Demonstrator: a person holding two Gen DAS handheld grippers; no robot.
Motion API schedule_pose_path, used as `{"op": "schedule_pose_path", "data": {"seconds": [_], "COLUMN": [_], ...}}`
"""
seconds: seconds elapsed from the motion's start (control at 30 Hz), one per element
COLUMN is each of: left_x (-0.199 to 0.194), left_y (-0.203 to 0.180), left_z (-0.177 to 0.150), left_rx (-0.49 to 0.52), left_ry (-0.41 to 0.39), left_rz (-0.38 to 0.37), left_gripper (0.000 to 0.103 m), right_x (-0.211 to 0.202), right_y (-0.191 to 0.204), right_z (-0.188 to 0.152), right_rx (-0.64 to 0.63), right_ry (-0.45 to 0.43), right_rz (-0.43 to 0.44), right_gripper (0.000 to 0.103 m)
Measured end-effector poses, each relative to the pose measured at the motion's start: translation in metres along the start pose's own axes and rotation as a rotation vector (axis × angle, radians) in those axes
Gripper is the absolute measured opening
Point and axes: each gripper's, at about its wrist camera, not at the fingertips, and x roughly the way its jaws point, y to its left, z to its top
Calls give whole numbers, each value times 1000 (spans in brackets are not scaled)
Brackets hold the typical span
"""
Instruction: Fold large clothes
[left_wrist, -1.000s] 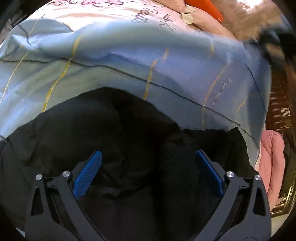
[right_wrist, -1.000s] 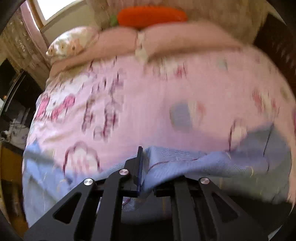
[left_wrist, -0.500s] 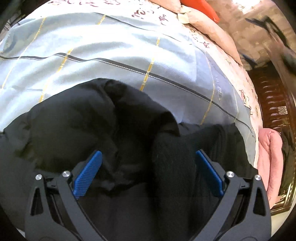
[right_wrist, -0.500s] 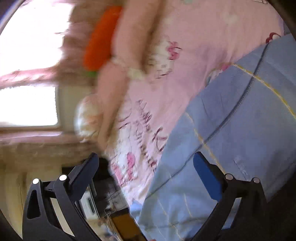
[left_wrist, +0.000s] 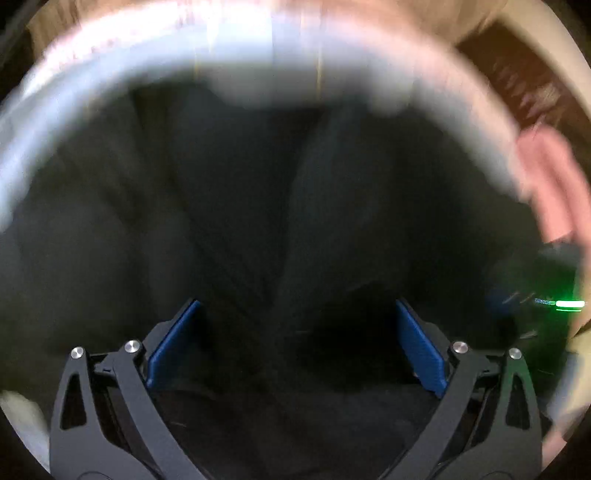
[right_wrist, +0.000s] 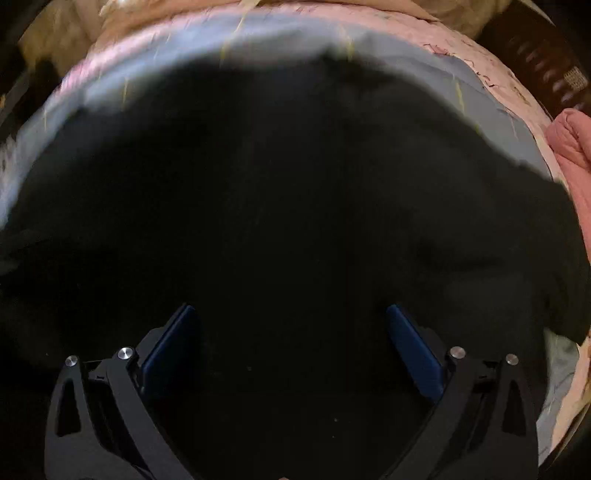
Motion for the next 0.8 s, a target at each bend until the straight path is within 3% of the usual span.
{"op": "schedule_pose_path", "data": {"seconds": [0.07,0.13,0.2,0.27,0.3,0.37,0.47,0.53,0.67,0.8], "left_x": [6,-10,-40,-42,-36,-38,-30,-41,-76,-99], "left_y": [-4,3,17,27,30,36,27,30,27,15], "left_z": [-26,-25,-25,-28,-29,-36,-42,-38,-40,-33], "left_rx": [44,-13,-94,-105,-105,-107,-23,-22,20,57], "left_ry": [-107,-113,-191,-155,-118,-130,-130,-136,-166,-228], "left_rz": [42,18,52,77,77,75,131,138,152,171], "left_gripper": [101,101,101,101,101,101,101,101,101,101], "right_x": [4,-13,-22,1,-2,-10,-10,-18,-39,-53], "right_y": [5,-1,-9,4,10,22,29,20,10,9], "right_z": [-10,-2,-7,-27,-33,-40,-41,-30,-14,-1], "right_rx": [-22,30,127,133,135,145,147,172,130,95], "right_ry": [-2,-19,-49,73,50,18,-3,7,-63,-186], "right_rz": [-37,-21,12,73,53,31,-12,-20,-121,-181], "right_gripper": [102,102,102,102,102,102,102,102,102,102]}}
